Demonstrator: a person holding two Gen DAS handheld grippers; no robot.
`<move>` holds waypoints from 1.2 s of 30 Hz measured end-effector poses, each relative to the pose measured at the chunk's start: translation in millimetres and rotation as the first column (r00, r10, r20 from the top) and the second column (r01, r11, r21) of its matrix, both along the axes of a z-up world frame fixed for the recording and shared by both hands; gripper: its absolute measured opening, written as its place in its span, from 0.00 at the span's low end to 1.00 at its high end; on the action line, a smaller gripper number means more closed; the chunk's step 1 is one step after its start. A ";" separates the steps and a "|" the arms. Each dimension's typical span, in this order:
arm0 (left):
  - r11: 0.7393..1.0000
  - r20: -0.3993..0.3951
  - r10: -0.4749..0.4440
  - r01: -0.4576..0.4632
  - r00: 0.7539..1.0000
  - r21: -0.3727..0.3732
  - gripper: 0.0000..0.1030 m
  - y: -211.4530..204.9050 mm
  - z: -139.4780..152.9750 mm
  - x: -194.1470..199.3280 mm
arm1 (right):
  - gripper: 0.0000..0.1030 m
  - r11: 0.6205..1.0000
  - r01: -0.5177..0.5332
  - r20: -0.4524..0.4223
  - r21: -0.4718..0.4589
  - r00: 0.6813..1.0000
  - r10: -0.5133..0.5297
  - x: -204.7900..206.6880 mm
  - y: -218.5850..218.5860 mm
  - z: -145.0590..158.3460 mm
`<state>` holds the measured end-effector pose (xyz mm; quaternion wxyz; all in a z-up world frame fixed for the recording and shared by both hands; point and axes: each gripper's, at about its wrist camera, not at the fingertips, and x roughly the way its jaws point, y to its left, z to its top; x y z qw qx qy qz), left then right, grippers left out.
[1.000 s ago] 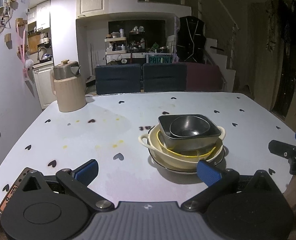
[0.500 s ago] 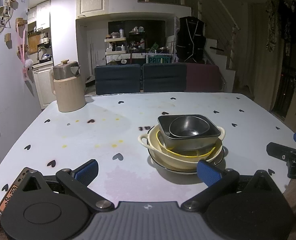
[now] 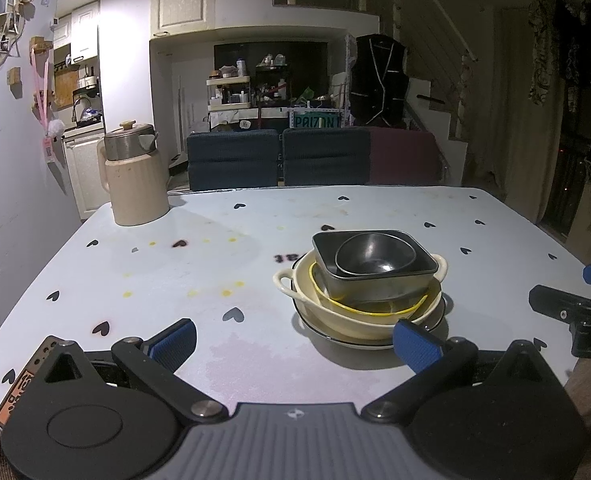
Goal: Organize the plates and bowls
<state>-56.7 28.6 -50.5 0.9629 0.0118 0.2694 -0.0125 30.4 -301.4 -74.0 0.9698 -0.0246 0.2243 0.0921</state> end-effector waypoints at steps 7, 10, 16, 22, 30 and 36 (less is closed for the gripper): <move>1.000 0.001 0.000 0.000 1.000 0.000 1.00 -0.6 0.1 0.0 | 1.00 1.000 0.001 0.000 0.000 1.000 -0.001 -0.4 0.4 -0.2; 1.000 0.002 0.000 0.000 1.000 -0.001 1.00 -0.6 0.1 0.0 | 1.00 1.000 0.001 0.000 -0.001 1.000 -0.001 -0.5 0.7 -0.2; 1.000 0.001 -0.001 0.001 1.000 -0.001 1.00 -1.3 0.6 -0.2 | 1.00 1.000 0.000 0.000 -0.002 1.000 0.000 -0.4 1.0 -0.3; 1.000 0.000 -0.003 0.003 1.000 -0.001 1.00 -1.5 0.6 0.1 | 1.00 1.000 0.001 0.000 0.001 1.000 -0.001 0.2 0.0 -0.5; 1.000 0.001 -0.003 0.003 1.000 -0.002 1.00 -2.1 0.9 0.2 | 1.00 1.000 0.000 0.000 0.000 1.000 0.000 0.5 -0.6 -1.0; 1.000 0.001 -0.002 0.002 1.000 -0.003 1.00 -1.8 0.9 0.1 | 1.00 1.000 0.000 0.000 0.000 1.000 0.000 0.7 -0.4 -0.9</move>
